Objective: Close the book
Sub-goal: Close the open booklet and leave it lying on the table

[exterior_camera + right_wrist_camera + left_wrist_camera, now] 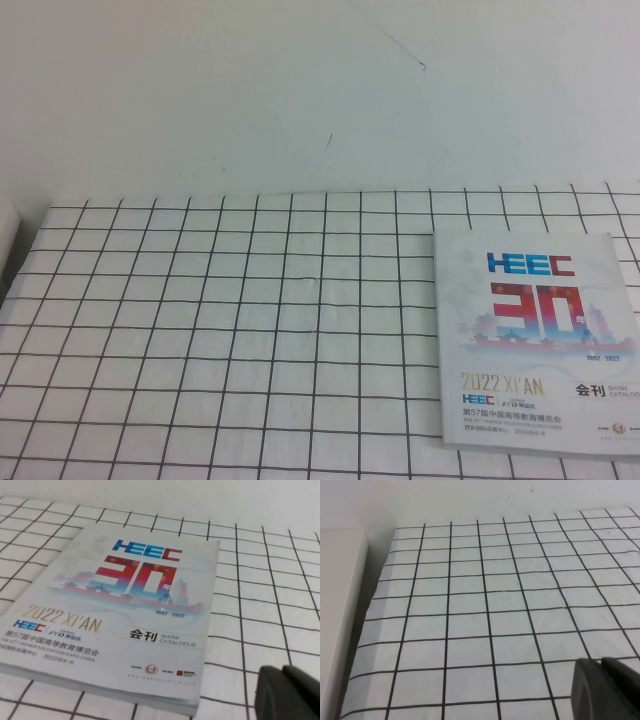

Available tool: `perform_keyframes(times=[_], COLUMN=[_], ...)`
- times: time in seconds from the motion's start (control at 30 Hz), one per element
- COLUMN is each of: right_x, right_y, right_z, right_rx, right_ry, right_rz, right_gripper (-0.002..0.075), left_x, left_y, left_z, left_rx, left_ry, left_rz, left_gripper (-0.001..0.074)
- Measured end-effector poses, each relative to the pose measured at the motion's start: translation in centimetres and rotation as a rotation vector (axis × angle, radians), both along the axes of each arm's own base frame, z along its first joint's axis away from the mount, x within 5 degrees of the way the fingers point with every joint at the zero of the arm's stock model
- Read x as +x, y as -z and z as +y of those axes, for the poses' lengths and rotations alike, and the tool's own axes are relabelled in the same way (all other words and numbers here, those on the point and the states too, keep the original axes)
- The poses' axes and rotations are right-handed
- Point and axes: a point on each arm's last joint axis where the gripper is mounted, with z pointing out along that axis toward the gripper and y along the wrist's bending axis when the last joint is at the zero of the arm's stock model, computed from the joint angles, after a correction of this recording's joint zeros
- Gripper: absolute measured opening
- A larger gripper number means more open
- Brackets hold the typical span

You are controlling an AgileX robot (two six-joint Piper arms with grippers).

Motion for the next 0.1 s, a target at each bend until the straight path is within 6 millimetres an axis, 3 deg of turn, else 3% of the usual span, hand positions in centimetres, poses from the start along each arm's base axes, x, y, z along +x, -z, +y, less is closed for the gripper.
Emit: perform_keyframes(times=[0.1], right_x=[0.0], right_y=[0.0], right_z=[0.0], right_rx=[0.0], right_ry=[0.0], right_rz=[0.0], right_gripper=[-0.0003], left_x=[0.0], left_y=[0.01], left_z=[0.0], left_rx=[0.0], left_ry=[0.0], left_rz=[0.002], left_gripper=[-0.0004])
